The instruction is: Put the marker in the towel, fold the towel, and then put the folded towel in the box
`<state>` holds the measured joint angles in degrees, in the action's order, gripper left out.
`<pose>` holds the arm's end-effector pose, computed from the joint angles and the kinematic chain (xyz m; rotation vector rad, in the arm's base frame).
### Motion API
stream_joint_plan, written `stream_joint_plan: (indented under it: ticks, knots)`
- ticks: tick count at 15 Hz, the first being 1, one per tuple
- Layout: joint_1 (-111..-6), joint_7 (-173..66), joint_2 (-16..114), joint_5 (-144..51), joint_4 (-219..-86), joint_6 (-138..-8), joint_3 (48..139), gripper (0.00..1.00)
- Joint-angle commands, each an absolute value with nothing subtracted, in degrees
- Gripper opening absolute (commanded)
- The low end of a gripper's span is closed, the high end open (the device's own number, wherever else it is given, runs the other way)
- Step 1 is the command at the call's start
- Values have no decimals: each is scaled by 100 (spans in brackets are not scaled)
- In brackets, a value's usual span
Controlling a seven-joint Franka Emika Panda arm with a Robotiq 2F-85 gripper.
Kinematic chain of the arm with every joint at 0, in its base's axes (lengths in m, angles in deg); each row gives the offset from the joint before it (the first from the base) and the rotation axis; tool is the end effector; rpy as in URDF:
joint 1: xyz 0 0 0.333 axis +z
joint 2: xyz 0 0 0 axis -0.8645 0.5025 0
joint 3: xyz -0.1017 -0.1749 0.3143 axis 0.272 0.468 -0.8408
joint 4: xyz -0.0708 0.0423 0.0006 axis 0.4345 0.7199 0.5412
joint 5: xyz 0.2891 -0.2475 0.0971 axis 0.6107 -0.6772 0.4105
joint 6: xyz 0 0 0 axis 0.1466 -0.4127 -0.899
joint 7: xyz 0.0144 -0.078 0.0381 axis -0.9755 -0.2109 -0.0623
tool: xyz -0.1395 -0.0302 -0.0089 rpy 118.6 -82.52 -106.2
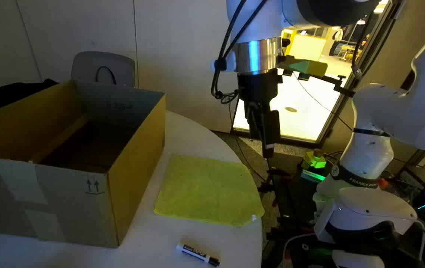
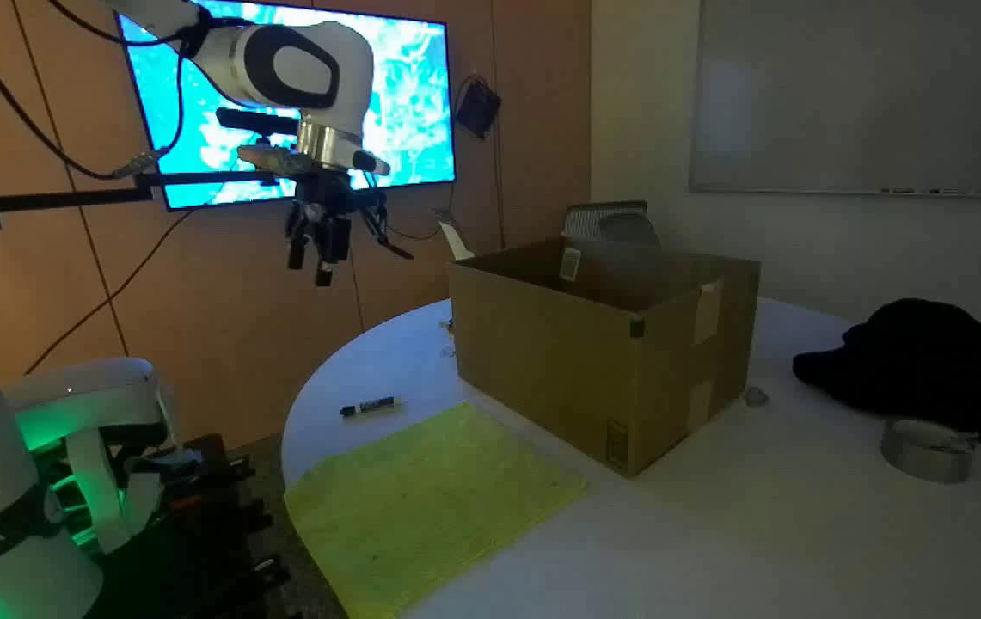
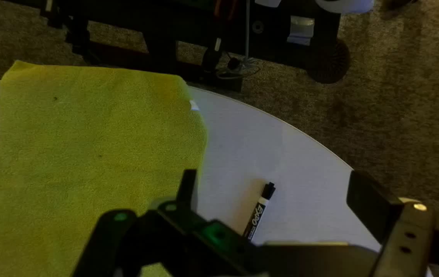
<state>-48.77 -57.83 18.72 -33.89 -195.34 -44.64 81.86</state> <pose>0.3824 0.1497 0.4275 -3.0017 -0.3697 0.4241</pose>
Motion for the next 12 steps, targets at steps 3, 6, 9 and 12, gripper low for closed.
stream_joint_plan:
  ticks: [3,6,9,12]
  knots:
    - [-4928,-5783,1889,-3360,-19489,-4481,8126,100]
    - [-4898,-5832,2088,-3356,-19457,-4691,8085,100]
    - [-4849,-5802,2436,-3305,-19491,-5428,7979,100]
    - [-4778,-5683,3007,-3311,-19547,-6447,7816,100]
